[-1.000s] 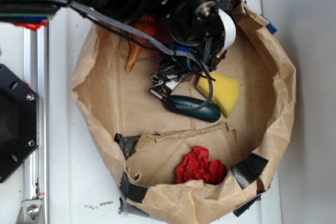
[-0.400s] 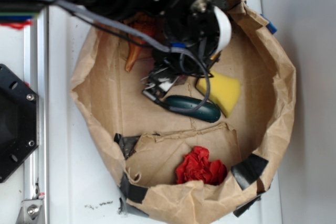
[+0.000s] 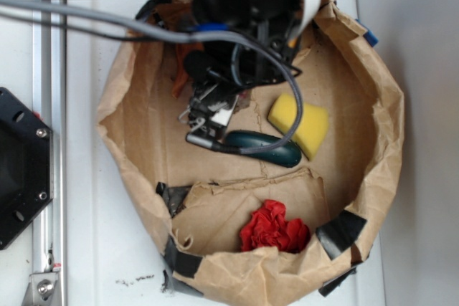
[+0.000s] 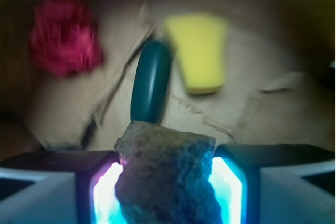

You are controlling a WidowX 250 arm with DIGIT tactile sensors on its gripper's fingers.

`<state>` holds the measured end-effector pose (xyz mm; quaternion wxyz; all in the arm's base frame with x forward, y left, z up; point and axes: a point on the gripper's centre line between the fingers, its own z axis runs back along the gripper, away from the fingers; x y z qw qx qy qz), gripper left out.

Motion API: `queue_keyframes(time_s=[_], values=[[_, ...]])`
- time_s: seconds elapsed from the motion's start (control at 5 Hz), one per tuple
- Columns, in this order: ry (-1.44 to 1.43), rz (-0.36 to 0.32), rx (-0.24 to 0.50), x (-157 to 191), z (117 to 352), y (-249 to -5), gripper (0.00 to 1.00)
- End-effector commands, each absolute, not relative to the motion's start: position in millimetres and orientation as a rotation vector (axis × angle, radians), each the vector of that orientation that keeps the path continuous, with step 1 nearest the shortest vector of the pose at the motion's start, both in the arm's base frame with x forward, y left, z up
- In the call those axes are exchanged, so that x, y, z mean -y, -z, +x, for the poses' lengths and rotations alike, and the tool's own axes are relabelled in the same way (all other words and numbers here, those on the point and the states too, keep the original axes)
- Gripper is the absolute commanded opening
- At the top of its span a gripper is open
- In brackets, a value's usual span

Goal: Grab the rock.

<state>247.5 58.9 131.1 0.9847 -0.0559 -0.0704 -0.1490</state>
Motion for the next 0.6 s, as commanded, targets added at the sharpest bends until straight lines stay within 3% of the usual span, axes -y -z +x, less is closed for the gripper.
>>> queue_keyframes(time_s=[0.0, 0.2, 0.4], values=[[-0.143, -0.017, 0.148, -31, 258, -184, 0.0], [-0.178, -0.01, 0.086, -26, 261, -178, 0.0], [-0.175, -0.014, 0.073, -25, 263, -170, 0.0]])
